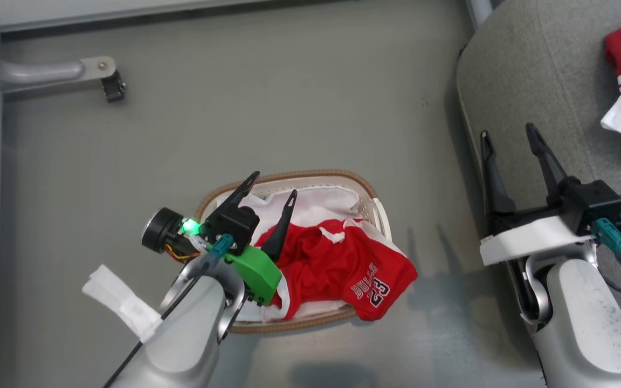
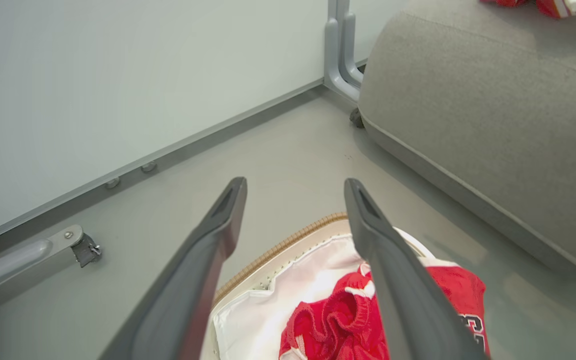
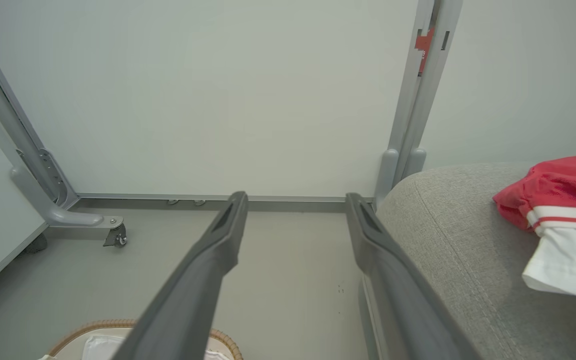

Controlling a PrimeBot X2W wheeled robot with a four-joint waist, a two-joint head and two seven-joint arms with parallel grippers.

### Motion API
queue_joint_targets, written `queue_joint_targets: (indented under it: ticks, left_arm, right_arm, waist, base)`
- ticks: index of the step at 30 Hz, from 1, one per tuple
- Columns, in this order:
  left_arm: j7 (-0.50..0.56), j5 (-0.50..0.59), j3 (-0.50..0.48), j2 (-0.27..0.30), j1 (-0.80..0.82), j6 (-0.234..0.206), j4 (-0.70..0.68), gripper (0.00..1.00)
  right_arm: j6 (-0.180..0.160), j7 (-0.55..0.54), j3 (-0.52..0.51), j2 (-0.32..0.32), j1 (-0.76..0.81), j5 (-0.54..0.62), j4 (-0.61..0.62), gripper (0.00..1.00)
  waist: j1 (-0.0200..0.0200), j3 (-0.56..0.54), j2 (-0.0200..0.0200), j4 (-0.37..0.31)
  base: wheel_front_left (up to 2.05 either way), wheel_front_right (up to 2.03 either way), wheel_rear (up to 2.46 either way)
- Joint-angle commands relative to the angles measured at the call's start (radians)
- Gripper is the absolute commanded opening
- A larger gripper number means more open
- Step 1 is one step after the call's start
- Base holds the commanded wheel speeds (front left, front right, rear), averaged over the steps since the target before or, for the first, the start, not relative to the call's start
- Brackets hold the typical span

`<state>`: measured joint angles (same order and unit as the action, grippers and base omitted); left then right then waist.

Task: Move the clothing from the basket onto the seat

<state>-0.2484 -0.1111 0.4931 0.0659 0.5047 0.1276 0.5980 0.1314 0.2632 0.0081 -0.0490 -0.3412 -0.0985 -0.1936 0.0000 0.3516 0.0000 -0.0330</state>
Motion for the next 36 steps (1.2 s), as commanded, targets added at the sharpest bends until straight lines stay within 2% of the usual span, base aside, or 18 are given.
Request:
queue_joint_targets:
  ticks: [1, 9, 13, 23, 32, 33, 34, 36]
  left_arm:
    - [0.004, 0.014, 0.021, 0.010, 0.055, 0.003, 0.046, 1.00]
    - [0.029, -0.059, 0.210, 0.017, 0.202, 0.003, 0.273, 1.00]
    - [0.066, -0.117, 0.269, 0.030, 0.253, 0.003, 0.363, 1.00]
    - [0.108, -0.206, 0.303, 0.086, 0.361, 0.003, 0.502, 1.00]
    - [0.118, -0.270, 0.356, 0.096, 0.396, 0.004, 0.531, 1.00]
    - [0.115, -0.277, 0.361, 0.093, 0.397, 0.004, 0.531, 0.96]
    - [0.112, -0.283, 0.366, 0.090, 0.399, 0.004, 0.530, 0.46]
    - [0.095, -0.296, 0.372, 0.085, 0.404, 0.004, 0.524, 0.03]
  right_arm:
    - [-0.001, 0.002, 0.008, -0.003, -0.030, -0.010, 0.011, 1.00]
    - [-0.001, 0.002, 0.046, -0.002, -0.105, -0.074, 0.046, 1.00]
    - [-0.001, 0.002, 0.054, -0.002, -0.131, -0.096, 0.073, 1.00]
    - [-0.001, 0.002, 0.098, -0.001, -0.167, -0.152, 0.127, 1.00]
    - [-0.001, 0.002, 0.129, -0.002, -0.165, -0.176, 0.134, 1.00]
    - [-0.001, 0.002, 0.129, -0.002, -0.166, -0.176, 0.131, 1.00]
    - [-0.001, 0.002, 0.128, -0.002, -0.165, -0.176, 0.129, 1.00]
    - [-0.001, 0.002, 0.122, -0.002, -0.163, -0.172, 0.123, 1.00]
  waist:
    - [0.0000, 0.197, 0.0000, -0.115]
    - [0.0000, 0.350, 0.0000, -0.221]
    - [0.0000, 0.409, 0.0000, -0.260]
    - [0.0000, 0.522, 0.0000, -0.328]
    - [0.0000, 0.545, 0.0000, -0.348]
    - [0.0000, 0.544, 0.0000, -0.347]
    - [0.0000, 0.542, 0.0000, -0.346]
    - [0.0000, 0.534, 0.0000, -0.339]
  base:
    - [0.00, 0.00, 0.00]
    - [0.00, 0.00, 0.00]
    - [0.00, 0.00, 0.00]
    - [0.00, 0.00, 0.00]
    - [0.00, 0.00, 0.00]
    - [0.00, 0.00, 0.00]
    - [0.00, 0.00, 0.00]
    - [0.00, 0.00, 0.00]
